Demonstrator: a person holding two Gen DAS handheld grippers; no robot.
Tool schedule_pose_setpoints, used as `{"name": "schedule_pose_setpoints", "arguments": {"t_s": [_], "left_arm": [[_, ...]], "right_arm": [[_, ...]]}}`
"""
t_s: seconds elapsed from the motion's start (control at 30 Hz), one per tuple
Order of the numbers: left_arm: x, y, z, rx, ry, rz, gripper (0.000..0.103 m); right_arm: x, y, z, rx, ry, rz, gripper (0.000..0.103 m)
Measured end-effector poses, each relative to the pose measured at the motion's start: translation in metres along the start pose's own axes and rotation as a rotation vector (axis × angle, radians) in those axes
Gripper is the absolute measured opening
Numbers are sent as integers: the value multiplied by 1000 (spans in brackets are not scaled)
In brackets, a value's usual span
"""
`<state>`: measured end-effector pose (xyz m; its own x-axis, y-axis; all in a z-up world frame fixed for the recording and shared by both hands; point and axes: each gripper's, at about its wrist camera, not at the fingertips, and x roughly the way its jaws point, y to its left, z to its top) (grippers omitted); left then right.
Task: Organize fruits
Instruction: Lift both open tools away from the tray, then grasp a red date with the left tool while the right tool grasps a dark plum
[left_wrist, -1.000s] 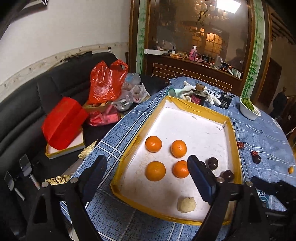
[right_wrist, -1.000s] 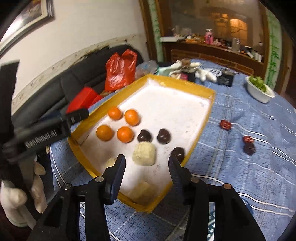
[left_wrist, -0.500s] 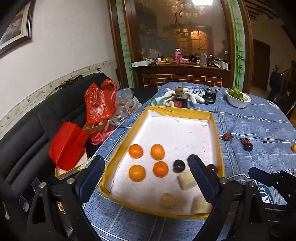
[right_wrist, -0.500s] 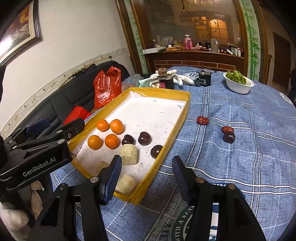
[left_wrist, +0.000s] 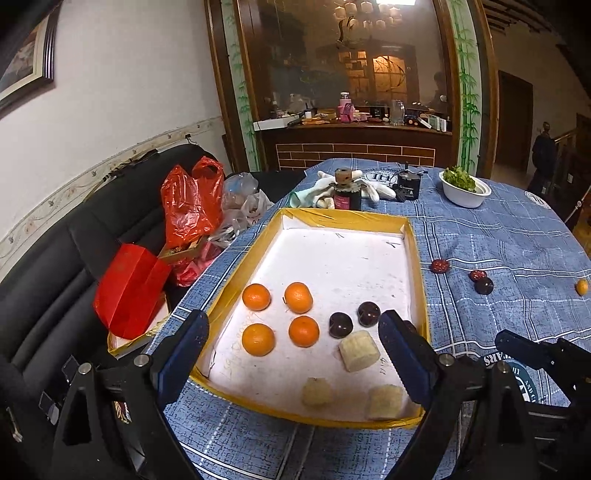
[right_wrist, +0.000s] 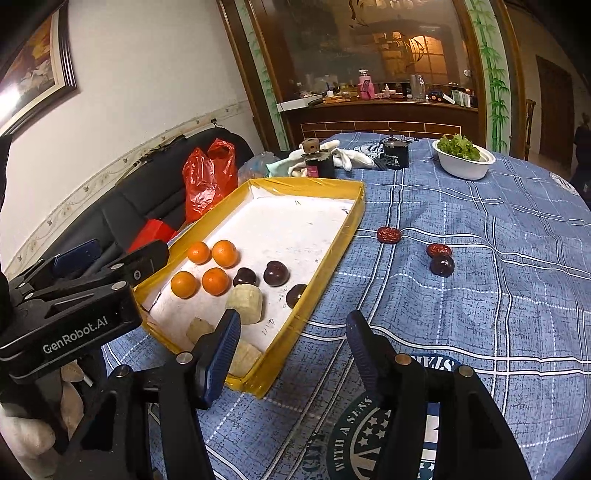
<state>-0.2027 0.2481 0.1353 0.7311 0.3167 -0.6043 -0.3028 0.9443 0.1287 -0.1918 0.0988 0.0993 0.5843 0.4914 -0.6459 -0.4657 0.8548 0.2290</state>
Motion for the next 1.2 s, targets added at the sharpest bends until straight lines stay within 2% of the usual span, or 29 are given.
{"name": "schedule_pose_setpoints", "arguments": {"t_s": [0.77, 0.93, 1.1, 1.2], "left_arm": [[21, -1, -8, -5, 73, -52, 93], [26, -1, -1, 1, 88, -86, 93], [27, -10, 7, 24, 78, -106, 93], [30, -24, 9, 45, 85, -156, 93]], "right_arm": [[11, -16, -4, 43, 43, -23, 66], [-5, -56, -2, 89, 24, -82, 66], [-33, -127, -9, 182, 8, -230, 67], [-50, -171, -17, 259, 13, -315, 67]]}}
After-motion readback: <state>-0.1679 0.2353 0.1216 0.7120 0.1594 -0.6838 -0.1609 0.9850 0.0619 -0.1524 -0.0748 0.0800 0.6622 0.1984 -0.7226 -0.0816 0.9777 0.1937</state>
